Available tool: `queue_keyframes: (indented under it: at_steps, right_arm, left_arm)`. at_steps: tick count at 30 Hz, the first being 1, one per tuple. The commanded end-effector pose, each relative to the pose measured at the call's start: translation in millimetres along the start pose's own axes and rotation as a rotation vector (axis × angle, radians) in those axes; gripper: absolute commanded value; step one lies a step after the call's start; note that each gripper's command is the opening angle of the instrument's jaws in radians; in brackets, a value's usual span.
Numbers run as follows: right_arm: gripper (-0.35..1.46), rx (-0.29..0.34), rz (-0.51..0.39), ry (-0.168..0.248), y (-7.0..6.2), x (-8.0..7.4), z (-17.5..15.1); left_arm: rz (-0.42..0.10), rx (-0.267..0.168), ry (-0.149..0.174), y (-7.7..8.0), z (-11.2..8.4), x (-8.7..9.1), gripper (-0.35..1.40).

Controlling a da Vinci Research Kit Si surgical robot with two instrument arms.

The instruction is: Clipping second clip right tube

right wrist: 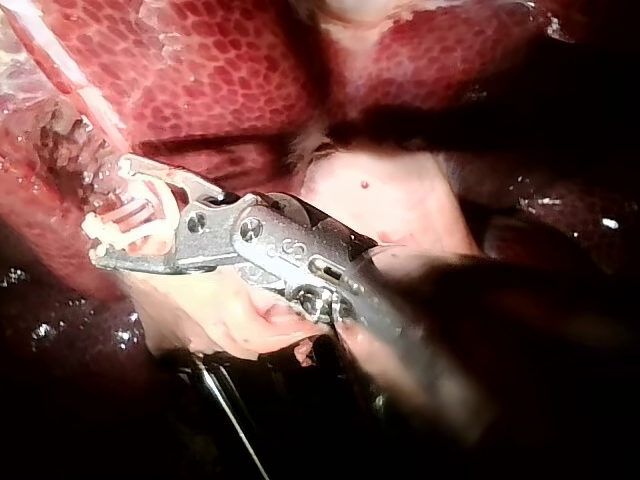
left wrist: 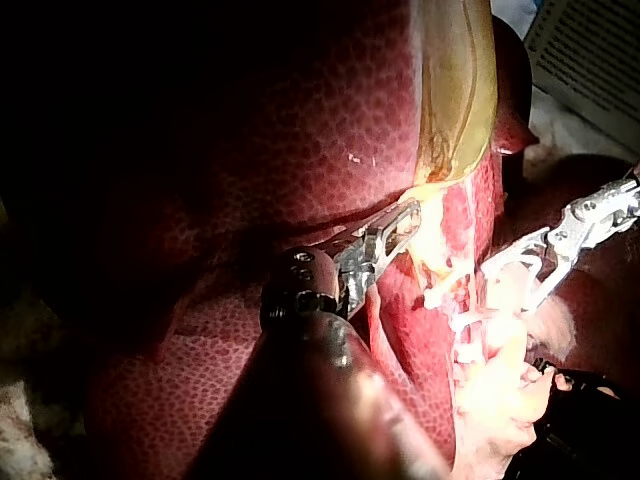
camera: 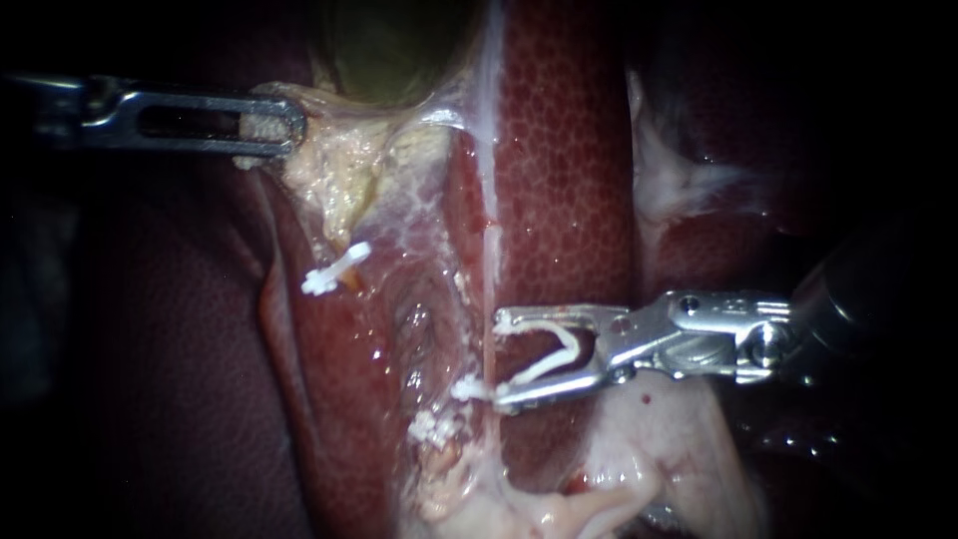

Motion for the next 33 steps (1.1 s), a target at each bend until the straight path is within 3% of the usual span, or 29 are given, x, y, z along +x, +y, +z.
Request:
queue_keyframes:
  at_steps: [1,11,21,33]
  right_arm:
    - [0.57,-0.001,0.008,-0.007,0.1,-0.3,0.1]
    - [0.57,-0.019,0.034,-0.042,1.4,-2.3,0.8]
    - [0.56,-0.047,0.051,-0.044,2.4,-3.4,2.6]
    - [0.56,-0.02,0.084,-0.039,3.6,-4.6,5.8]
  left_arm:
    - [0.0,0.0,0.0,0.0,0.0,0.0,-0.35]
    - [0.0,0.0,0.0,0.0,-0.1,0.0,-0.35]
    - [0.0,0.0,0.0,-0.1,-0.1,0.0,-0.35]
    - [0.0,0.0,0.0,-0.1,-0.1,0.1,-0.35]
